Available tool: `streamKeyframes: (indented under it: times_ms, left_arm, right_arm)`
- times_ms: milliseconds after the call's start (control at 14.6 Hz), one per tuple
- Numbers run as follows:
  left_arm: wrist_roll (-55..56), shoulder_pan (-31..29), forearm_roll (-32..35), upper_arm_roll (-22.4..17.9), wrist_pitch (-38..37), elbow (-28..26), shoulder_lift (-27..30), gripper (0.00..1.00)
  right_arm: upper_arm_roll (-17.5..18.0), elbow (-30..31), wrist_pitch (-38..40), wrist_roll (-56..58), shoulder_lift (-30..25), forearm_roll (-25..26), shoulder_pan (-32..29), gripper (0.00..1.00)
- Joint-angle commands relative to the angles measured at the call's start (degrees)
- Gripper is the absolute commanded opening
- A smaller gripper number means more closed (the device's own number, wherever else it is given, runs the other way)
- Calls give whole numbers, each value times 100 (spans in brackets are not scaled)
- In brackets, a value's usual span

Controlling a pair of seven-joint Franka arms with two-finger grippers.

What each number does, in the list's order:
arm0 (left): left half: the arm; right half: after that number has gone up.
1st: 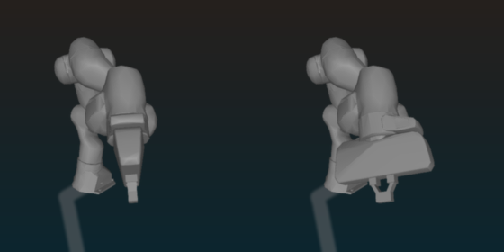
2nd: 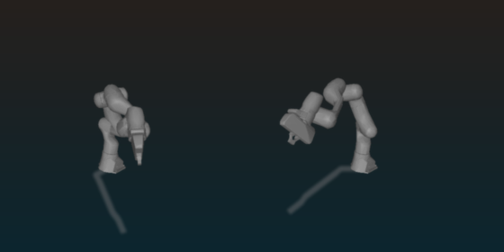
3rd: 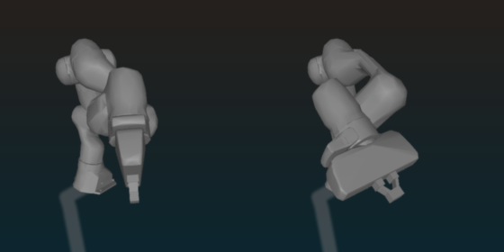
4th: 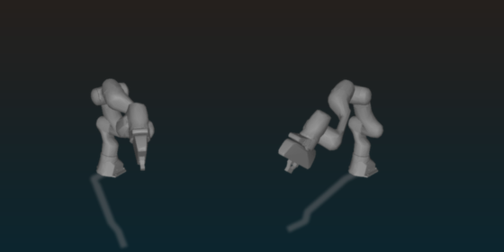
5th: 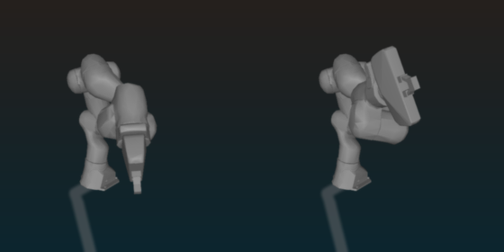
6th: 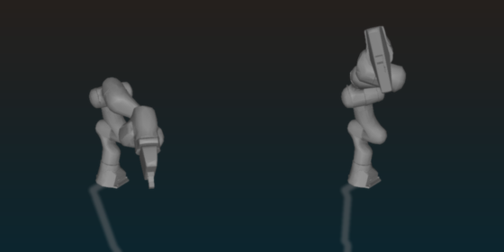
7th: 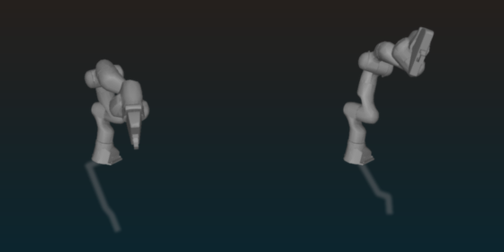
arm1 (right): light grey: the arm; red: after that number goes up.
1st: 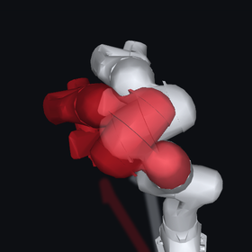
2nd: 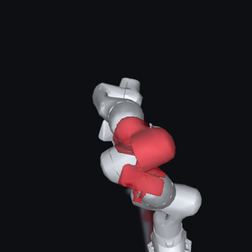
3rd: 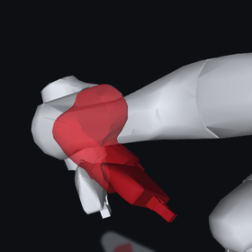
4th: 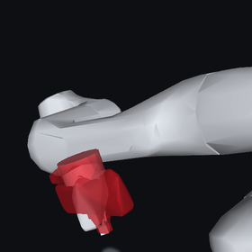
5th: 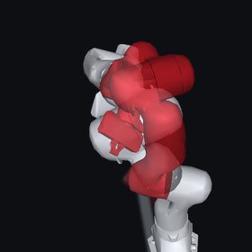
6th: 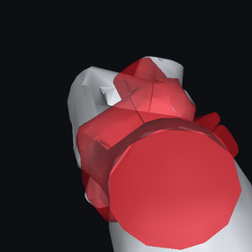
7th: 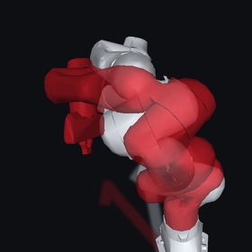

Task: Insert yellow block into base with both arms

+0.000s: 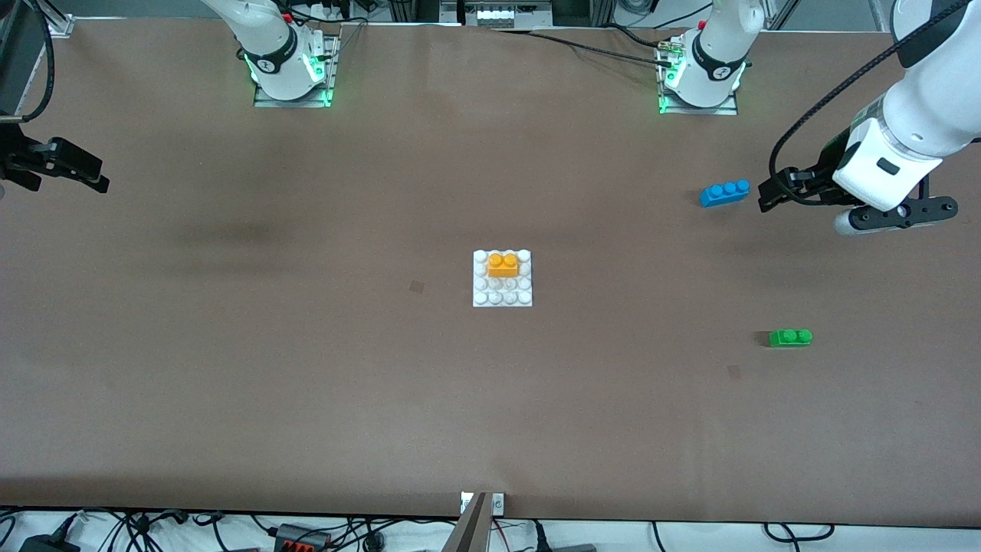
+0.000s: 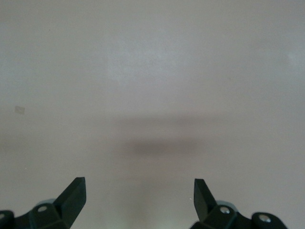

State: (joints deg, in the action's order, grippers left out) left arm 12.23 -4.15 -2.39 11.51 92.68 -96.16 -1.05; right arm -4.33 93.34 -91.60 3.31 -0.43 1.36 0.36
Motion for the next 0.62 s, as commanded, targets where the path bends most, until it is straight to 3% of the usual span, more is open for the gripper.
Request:
streamKeyframes:
  times_ms: [0,548]
  left_arm:
    - [-511,-16,-68,26,-215,256,-89,100]
    - [-511,-25,-86,26,-250,256,-98,100]
  right_arm:
    - [3,-88,81,-41,8,22,-27,100]
    - [3,-88,90,-32,8,22,-27,100]
